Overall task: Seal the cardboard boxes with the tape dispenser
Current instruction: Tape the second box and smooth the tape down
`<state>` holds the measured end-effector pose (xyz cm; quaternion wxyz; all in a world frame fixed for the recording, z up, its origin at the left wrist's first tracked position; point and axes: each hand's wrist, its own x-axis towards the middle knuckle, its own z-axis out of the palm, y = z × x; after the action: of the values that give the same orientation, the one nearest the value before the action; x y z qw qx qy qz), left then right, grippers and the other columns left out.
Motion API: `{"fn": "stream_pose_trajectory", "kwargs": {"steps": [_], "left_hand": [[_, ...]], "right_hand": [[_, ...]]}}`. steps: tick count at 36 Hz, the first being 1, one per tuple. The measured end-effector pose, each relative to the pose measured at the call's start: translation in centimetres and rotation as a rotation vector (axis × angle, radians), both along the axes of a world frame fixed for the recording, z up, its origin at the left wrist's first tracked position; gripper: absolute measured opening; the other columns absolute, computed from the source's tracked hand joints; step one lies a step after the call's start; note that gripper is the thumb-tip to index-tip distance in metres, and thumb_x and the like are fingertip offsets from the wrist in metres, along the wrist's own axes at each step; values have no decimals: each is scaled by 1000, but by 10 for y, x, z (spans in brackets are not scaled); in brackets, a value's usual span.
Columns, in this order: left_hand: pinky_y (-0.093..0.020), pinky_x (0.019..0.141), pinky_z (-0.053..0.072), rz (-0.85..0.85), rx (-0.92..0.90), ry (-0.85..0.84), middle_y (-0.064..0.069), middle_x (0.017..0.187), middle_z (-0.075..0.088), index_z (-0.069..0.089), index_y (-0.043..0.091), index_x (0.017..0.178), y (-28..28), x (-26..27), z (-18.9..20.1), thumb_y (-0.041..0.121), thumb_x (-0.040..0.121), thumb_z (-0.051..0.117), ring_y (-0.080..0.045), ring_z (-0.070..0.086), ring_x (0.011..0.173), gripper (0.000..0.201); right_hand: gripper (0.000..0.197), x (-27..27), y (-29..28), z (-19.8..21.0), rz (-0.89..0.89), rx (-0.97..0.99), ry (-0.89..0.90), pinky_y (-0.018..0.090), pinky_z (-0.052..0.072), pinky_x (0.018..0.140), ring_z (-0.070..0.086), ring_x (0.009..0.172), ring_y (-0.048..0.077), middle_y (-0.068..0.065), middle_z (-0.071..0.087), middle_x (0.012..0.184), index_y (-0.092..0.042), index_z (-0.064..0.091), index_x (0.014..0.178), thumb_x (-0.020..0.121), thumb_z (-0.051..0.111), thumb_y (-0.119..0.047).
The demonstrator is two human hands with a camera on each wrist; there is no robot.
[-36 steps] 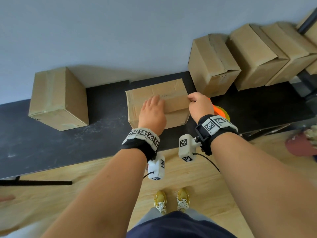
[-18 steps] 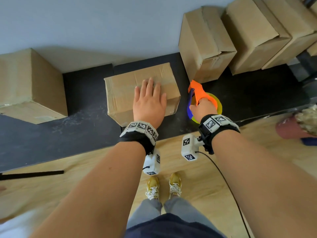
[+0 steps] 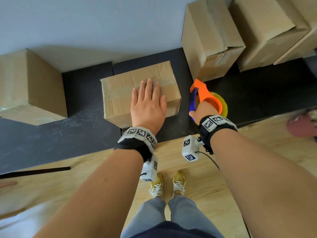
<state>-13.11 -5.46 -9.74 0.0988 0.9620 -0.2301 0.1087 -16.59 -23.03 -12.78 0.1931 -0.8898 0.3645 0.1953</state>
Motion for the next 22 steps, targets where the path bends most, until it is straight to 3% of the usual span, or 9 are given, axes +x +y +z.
{"fn": "stream_pose_trajectory", "kwargs": {"steps": [2, 4, 6, 8, 10, 14, 16, 18, 22], "left_hand": [[-47, 114, 27, -4, -7, -6, -11, 144, 46, 50, 10, 137, 0, 0, 1, 35, 100, 26, -30, 37, 137, 50], [-46, 113, 28, -6, -3, -9, -11, 142, 48, 51, 10, 136, 0, 1, 1, 34, 100, 28, -30, 39, 136, 49], [-46, 111, 30, -9, 1, -9, -11, 141, 49, 52, 11, 134, 1, 2, 3, 34, 99, 31, -29, 40, 134, 47], [-45, 111, 29, -7, 6, -1, -10, 142, 48, 51, 11, 135, 1, 2, 5, 35, 98, 32, -28, 39, 134, 47], [-44, 112, 27, -3, 20, 18, -9, 143, 46, 49, 12, 136, 1, 2, 9, 36, 98, 32, -27, 37, 135, 48], [-41, 111, 27, 17, 46, 39, -7, 144, 44, 47, 14, 137, 2, -2, 18, 39, 99, 33, -25, 36, 135, 48], [-40, 110, 27, 28, 70, 49, -6, 145, 42, 44, 16, 139, 2, -4, 21, 40, 99, 31, -23, 35, 135, 48], [-40, 109, 28, 45, 89, 69, -5, 145, 41, 42, 17, 140, 1, -5, 24, 41, 99, 30, -22, 34, 135, 49], [-40, 108, 28, 72, 99, 141, -5, 147, 36, 39, 17, 140, -8, -1, 32, 40, 100, 29, -23, 32, 134, 47]], "right_hand": [[34, -5, -1, 8, -34, 46, -103, 33, 44, 65, 52, 69, 22, 4, 48, 72, -11, 52, 114, 92, 64, -34], [27, -11, -2, 16, -96, 124, -224, 35, 49, 62, 57, 68, 25, 6, 55, 74, -17, 45, 103, 92, 63, -33], [25, -14, -3, 27, -198, 190, -345, 33, 44, 60, 56, 66, 28, 6, 55, 71, -13, 46, 91, 92, 59, -34], [28, -15, -4, 40, -339, 301, -402, 33, 35, 65, 52, 74, 33, 9, 53, 74, -8, 51, 82, 93, 53, -34], [30, -17, -7, 53, -497, 460, -431, 34, 32, 69, 49, 82, 32, 12, 53, 85, -4, 54, 87, 93, 50, -33], [24, -30, -10, 68, -644, 686, -465, 39, 43, 80, 57, 90, 31, 12, 59, 96, -13, 56, 84, 83, 53, -37], [29, -38, -9, 73, -648, 749, -472, 41, 46, 89, 60, 89, 30, 12, 63, 99, -17, 58, 87, 75, 54, -43], [48, -43, -8, 79, -671, 783, -467, 44, 47, 98, 64, 95, 30, 12, 67, 108, -16, 63, 100, 70, 59, -53], [82, -45, -10, 94, -651, 737, -426, 37, 47, 93, 62, 103, 26, 7, 63, 114, -13, 53, 129, 72, 69, -69]]}}
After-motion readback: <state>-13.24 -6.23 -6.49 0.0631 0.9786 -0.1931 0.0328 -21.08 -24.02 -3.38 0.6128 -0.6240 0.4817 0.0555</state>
